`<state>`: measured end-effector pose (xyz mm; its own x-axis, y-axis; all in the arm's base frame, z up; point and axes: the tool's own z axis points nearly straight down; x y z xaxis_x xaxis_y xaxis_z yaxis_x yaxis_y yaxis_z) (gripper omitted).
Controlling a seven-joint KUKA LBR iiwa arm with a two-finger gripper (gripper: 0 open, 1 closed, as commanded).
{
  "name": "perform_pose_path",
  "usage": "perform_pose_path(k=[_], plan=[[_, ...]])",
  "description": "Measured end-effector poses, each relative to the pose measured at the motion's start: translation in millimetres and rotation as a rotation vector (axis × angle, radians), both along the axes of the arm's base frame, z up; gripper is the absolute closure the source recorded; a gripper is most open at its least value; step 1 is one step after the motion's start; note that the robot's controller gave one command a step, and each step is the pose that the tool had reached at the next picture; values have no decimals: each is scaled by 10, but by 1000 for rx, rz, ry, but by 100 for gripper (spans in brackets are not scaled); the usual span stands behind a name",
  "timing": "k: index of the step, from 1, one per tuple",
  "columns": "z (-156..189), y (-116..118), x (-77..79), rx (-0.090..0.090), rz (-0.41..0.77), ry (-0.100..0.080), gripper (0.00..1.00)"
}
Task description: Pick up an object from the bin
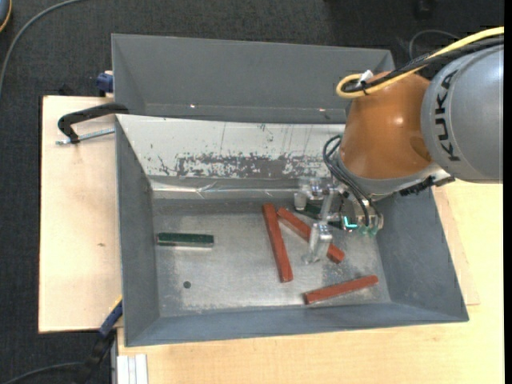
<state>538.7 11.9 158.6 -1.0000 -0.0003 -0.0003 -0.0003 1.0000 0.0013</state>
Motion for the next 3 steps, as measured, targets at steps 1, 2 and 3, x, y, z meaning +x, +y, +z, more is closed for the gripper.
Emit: perform_pose_path(k=[1,2,3], plan=[[-914,-137,460,0,-157,-1,0],[-877,-135,466,0,-156,-3,100],[590,450,69,1,177,-11,100]])
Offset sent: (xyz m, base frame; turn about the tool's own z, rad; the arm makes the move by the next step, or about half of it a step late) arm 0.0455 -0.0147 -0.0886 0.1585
